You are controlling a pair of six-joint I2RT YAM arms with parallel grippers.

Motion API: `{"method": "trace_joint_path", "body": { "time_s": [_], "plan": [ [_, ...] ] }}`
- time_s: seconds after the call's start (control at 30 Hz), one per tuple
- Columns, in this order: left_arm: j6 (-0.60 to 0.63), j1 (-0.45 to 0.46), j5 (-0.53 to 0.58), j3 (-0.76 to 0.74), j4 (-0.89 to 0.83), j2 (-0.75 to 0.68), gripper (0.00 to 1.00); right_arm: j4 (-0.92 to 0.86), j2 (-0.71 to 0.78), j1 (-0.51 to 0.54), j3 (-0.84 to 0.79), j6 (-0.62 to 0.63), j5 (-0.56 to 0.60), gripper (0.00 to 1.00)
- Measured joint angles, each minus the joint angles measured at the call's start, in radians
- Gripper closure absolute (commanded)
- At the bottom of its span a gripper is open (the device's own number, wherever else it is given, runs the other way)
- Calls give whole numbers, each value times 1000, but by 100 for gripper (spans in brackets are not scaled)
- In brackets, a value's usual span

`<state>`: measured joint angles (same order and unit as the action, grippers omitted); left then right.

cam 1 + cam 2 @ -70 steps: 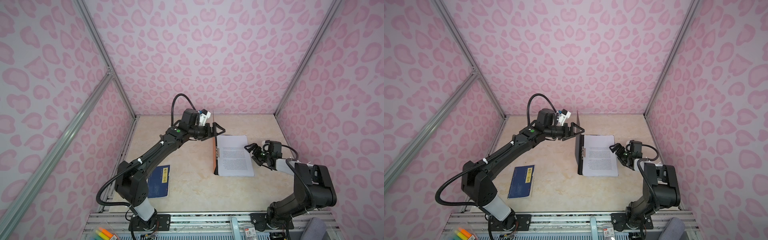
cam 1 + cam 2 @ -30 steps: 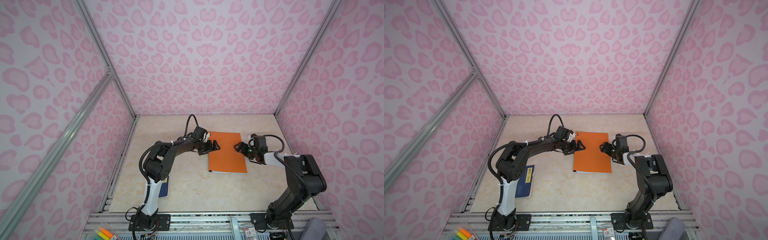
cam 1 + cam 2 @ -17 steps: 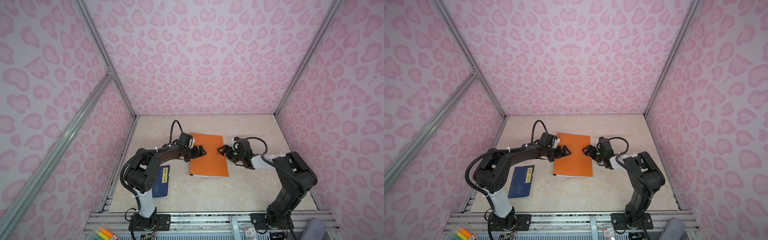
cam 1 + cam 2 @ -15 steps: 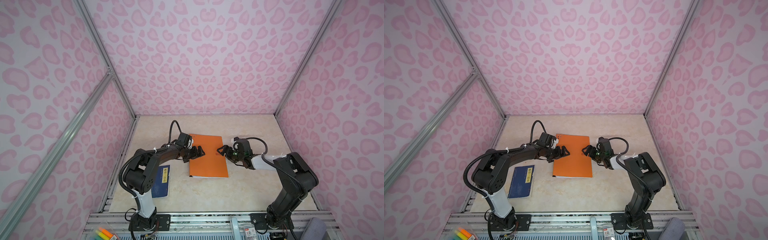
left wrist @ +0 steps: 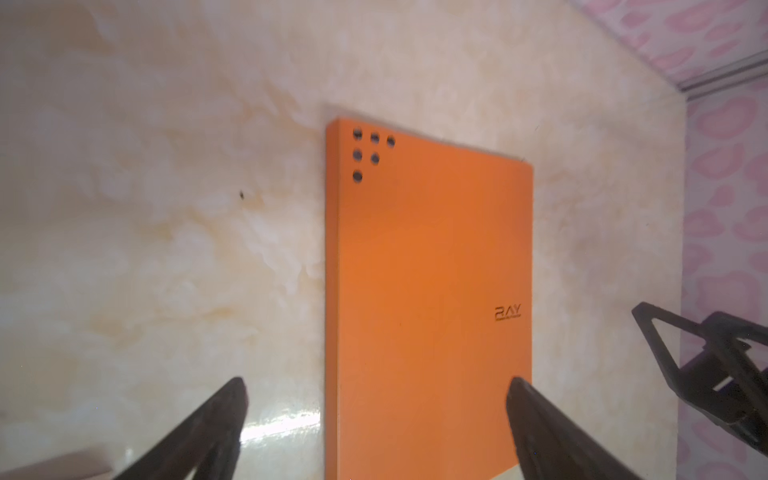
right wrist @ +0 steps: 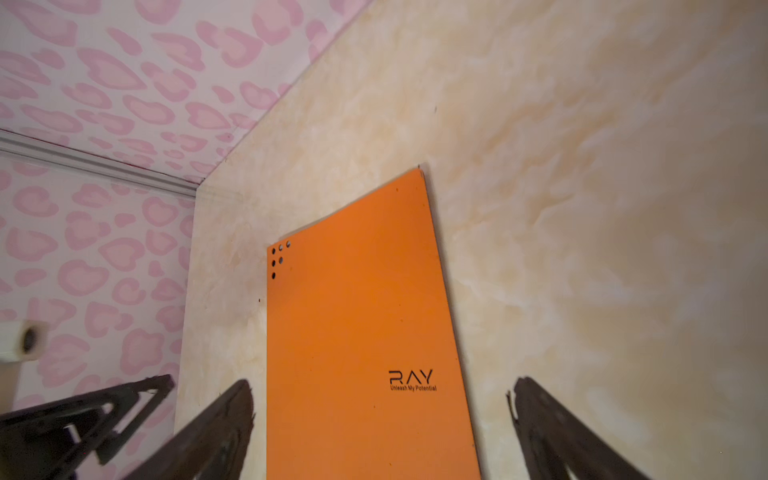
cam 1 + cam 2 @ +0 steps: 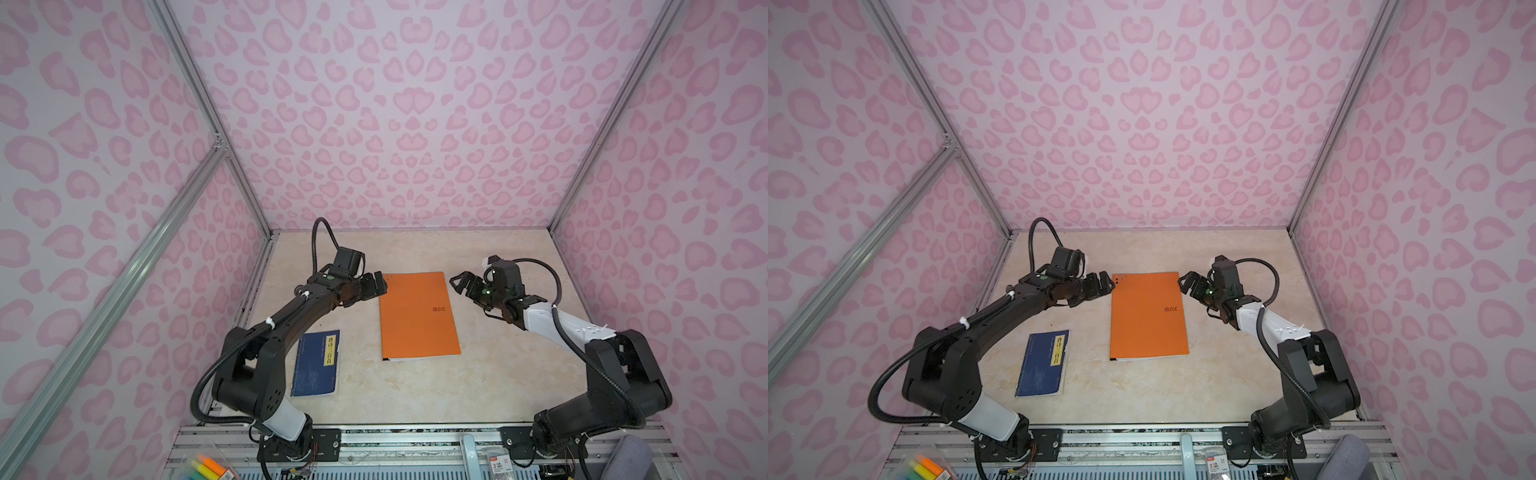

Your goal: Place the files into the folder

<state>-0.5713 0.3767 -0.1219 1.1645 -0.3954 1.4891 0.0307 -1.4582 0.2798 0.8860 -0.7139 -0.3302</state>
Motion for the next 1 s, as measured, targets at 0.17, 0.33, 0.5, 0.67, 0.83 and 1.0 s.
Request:
{"method": "trace_joint_path", "body": {
  "time_s": [0.17,0.33,0.5,0.67,0.83,1.0],
  "plan": [
    [61,-4,378,-183,196,-282,2,-97,101,-79,101,101,128,2],
    [127,-58,739,-348,317,-308,2,-146,173,-165,98,130,289,2],
    [135,-172,922,-507,505,-273,2,-83,241,-247,-56,219,366,2],
    [209,-246,937,-650,743,-231,2,40,296,-250,-261,345,423,2],
    [317,-282,824,-640,866,-167,2,135,307,-256,-376,425,516,2],
    [361,-283,748,-745,966,-151,2,229,300,-261,-426,476,570,2]
  ]
}}
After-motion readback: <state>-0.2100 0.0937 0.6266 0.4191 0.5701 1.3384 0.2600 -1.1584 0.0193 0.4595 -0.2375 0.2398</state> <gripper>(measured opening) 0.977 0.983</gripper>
